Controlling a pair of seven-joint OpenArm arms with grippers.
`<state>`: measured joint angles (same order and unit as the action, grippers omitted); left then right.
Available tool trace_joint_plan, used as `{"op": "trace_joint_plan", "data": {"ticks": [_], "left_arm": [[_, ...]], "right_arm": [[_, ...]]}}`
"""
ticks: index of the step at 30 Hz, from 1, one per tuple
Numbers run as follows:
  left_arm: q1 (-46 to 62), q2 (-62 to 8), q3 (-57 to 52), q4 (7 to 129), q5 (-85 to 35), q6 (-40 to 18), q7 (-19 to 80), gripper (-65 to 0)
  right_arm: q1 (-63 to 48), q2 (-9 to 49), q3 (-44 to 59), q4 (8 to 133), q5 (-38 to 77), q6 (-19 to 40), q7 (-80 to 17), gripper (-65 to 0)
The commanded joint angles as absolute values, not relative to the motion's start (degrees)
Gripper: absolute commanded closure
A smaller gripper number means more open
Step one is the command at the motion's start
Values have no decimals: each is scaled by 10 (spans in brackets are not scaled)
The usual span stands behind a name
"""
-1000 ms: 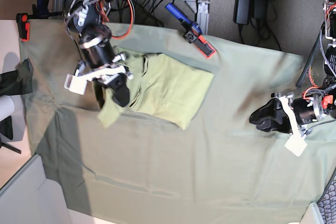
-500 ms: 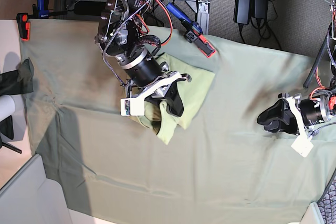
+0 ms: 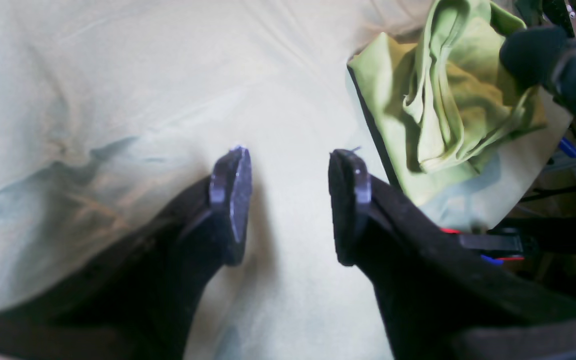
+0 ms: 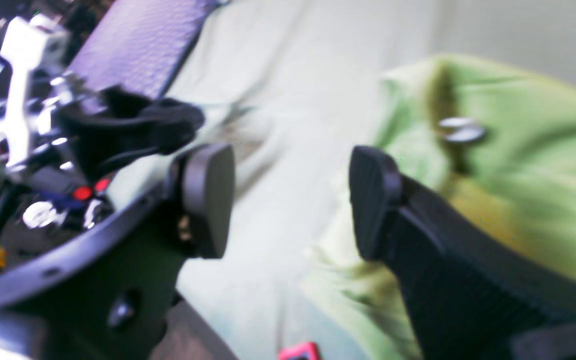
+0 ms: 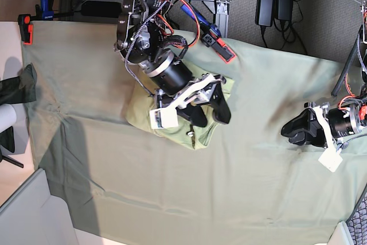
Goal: Fold the T-shirt properly
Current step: 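Press and tuck the bundle's edge with the right gripper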
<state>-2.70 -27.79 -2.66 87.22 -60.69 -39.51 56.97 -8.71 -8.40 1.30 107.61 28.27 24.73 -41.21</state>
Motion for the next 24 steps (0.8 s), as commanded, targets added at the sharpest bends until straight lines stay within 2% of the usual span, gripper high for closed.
{"op": "trace_joint_plan", "data": {"ticks": [1,12,24], "left_arm": [[-38,-287,-30,882,-619,-400,555,-288],[-38,-287,-30,882,-615,-400,555,-288],[-36,-287,-30,882,-615,-400,555,-288]], "right_arm": [[-81,-86,5,1084,293,251,-401,-362],[-78,-78,15,1084,189,251,-365,-362],[-87,32,23,1084,182,250,-393,-360]]}}
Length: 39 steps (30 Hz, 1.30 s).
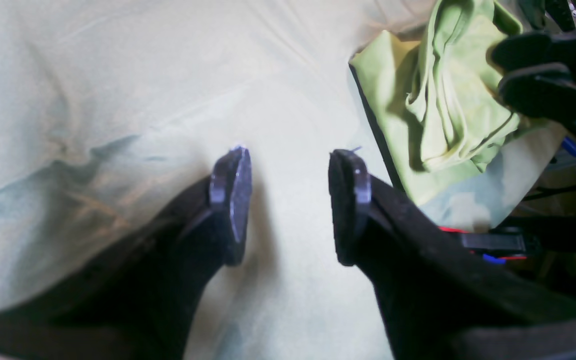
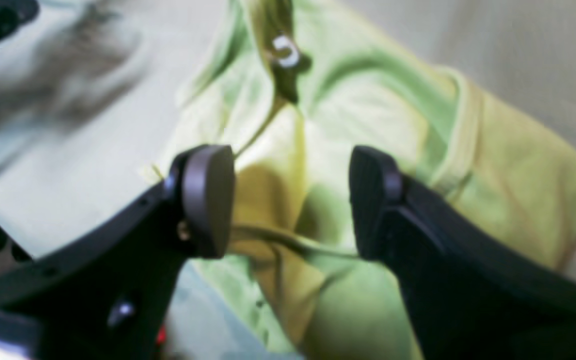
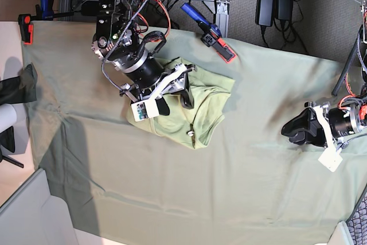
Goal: Fold the T-shirt properly
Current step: 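Press and tuck the bundle's edge with the right gripper, then push the bundle's sides inward with both grippers to square it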
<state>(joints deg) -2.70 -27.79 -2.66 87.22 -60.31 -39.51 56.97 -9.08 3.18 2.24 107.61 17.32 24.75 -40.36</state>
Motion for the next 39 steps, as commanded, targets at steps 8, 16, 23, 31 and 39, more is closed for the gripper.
{"op": "trace_joint_plan", "data": {"ticks": [8,16,23,31,39], "left_arm": [[-36,-287,-30,882,-612,-400,553,-288],[-36,-287,-30,882,-610,-400,551,-288],[-36,-287,-30,882,-604,-400,551,-288],[-36,-287,-30,883,-602,-400,547,-189],[12,-287,7,1026,-556,-400,547,-52]], "right_arm": [[-133,36,17,1084,264,251,-397,-360],[-142,36,-36,1084,262,251,-397,-360],[-142,36,-67,1051,241,251,-394,-360],[-130,36,-63,1084,268,251,-353,0],[-49,36,59,1136,180,248,-336,0]]}}
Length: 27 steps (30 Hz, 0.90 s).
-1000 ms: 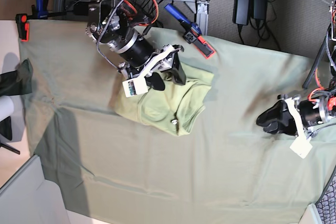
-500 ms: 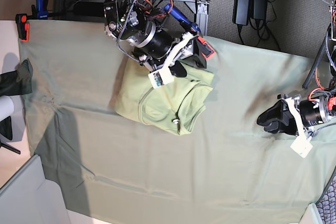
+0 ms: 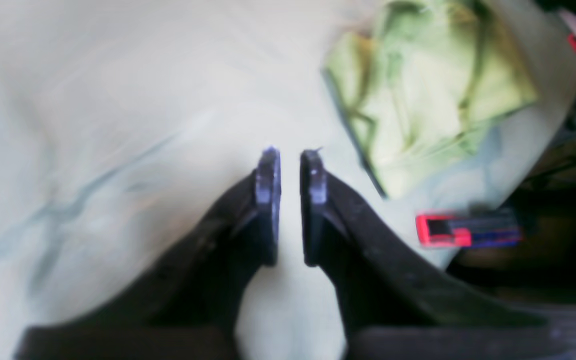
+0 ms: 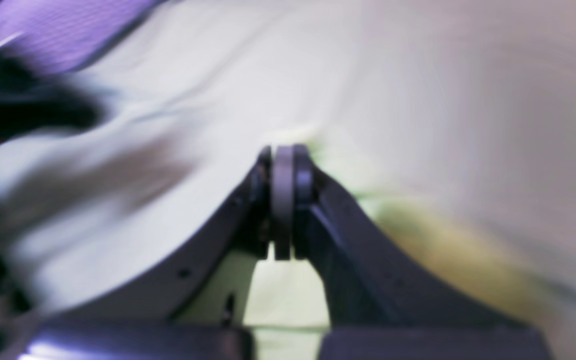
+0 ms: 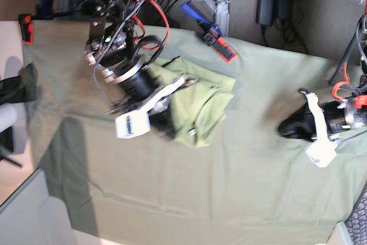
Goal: Fold the T-shirt properly
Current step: 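Push the bundle's sides inward with both grippers to square it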
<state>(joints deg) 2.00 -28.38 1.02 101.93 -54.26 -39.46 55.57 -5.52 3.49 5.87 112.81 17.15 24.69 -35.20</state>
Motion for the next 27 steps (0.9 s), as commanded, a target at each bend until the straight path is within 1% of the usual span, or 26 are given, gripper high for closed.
{"op": "trace_joint_plan", "data": {"ticks": [1,3,5,7,9,13,17,19,27], "left_arm": [[20,-287,30,1052,-532,-400,538,-37],[30,-286,90,1088,-466,-400,507,-22],[29,-277,156,1099,-386,-400,482,-17],[27,-263,214,1098,-304,-400,459,-17],[23,-252,259,1098,-240,-400,434,-17],[9,-241,334,1091,-171,-400,422,-17],[-11,-241,393,1042,-118,-361,394,-17],[-30,-241,409,1007,-108,-336,378,-17],[-59,-238,423,920,-103,-336,361,-18]], "right_arm": [[-35,37,88,1131,169,248,-336,0],[-10,37,147,1107,165,248,-334,0],[13,43,199,1067,167,248,-331,0],[33,59,237,1014,185,248,-327,0],[51,83,253,954,212,249,-327,0],[94,115,244,848,221,249,-328,0],[118,124,225,784,221,254,-328,0],[123,123,210,772,221,255,-328,0],[127,123,117,771,213,255,-335,0]]}}
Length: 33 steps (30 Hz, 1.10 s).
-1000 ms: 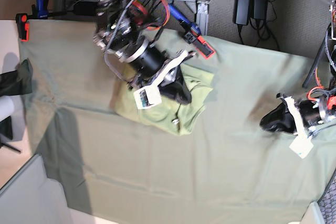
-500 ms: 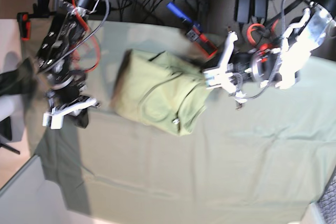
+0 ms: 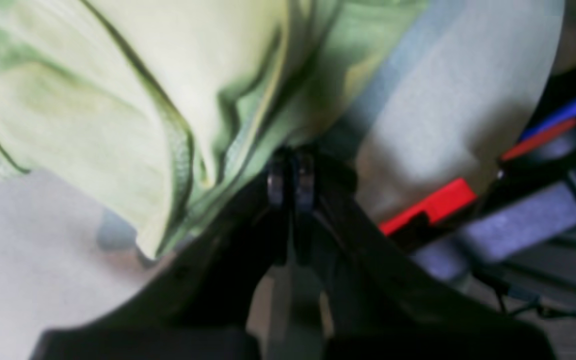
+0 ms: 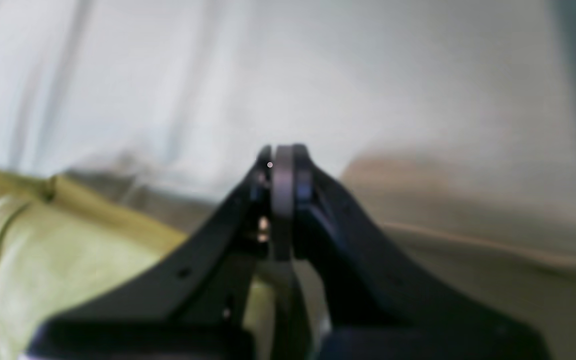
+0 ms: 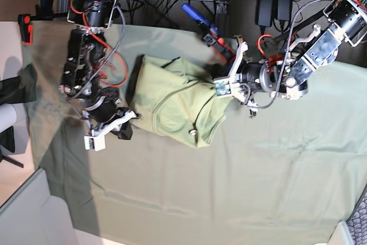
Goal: Fold the T-shirt properly
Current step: 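Push the bundle's sides inward with both grippers to square it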
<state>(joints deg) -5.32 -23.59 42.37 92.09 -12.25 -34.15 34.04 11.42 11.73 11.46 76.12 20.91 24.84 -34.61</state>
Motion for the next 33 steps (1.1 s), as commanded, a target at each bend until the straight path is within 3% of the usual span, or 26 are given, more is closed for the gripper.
{"op": "trace_joint_plan", "data": {"ticks": [1,13,21,33], "left_arm": [[-62,-238,423,911,-92,-336,355,-18],[-170,-238,422,755,-67,-316,315,-18],[-239,-238,422,731,-68,-304,293,-18],[-258,-224,422,731,-68,-276,298,-18]], "right_arm": [[127,124,106,771,208,255,-336,0],[104,126,88,795,205,255,-392,0],[32,123,88,856,271,255,-404,0],[-48,34,87,913,290,260,-410,0]]}}
